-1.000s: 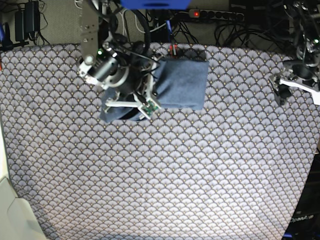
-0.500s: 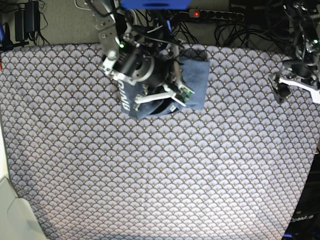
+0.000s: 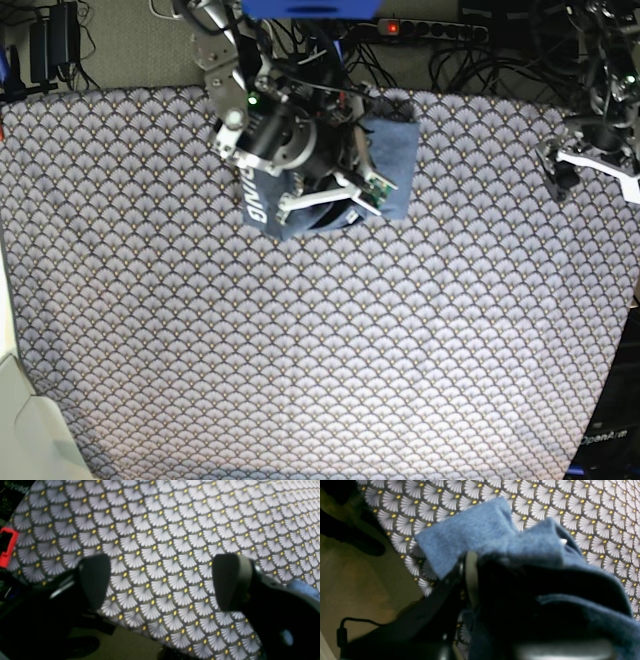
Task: Fold the T-shirt properly
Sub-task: 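Release the shirt and lift the right gripper away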
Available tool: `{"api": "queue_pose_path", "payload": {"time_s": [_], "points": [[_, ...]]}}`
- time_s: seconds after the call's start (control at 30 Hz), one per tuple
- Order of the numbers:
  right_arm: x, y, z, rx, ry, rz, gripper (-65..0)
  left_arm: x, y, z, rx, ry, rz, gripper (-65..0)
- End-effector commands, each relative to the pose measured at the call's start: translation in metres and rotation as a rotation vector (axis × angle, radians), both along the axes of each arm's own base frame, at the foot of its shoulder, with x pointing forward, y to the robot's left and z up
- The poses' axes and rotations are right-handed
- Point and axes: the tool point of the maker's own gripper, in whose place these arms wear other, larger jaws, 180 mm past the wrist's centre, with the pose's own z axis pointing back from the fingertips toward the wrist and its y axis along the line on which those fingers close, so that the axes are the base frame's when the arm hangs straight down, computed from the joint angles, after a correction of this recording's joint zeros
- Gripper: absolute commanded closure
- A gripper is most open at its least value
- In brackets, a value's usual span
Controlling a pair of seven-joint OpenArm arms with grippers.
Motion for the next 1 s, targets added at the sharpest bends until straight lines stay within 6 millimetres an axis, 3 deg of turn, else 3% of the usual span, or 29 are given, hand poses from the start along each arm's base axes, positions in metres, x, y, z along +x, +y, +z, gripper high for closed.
{"api": "queue_pose_path", "payload": {"time_s": [0.0, 0.17, 0.37, 0.47, 0.97], "points": [[0.005, 0.008, 0.013, 0.05, -0.029, 0.005, -8.7, 0.004, 0.004, 0.011, 0.025, -0.033, -0.006, -63.3], [0.005, 0.014, 0.017, 0.08, -0.045, 0.012, -16.3, 0.004, 0.004, 0.011, 0.026, -0.032, -0.007, -63.3], [-0.023, 0.056, 0.018, 0.113, -0.04, 0.168, -16.9, 0.004, 0.004, 0.011, 0.025, -0.032, -0.006, -63.3], [-0.028, 0.064, 0.021, 0.117, -0.048, 0.198, -17.0, 0.003, 0.005, 0.01, 0.03, -0.029, -0.006, -63.3], [0.031, 0.059, 0.091, 0.13, -0.316, 0.189, -17.0, -0.003, 0.01, -0.006, 0.007, 0.012, 0.014, -63.3]]}}
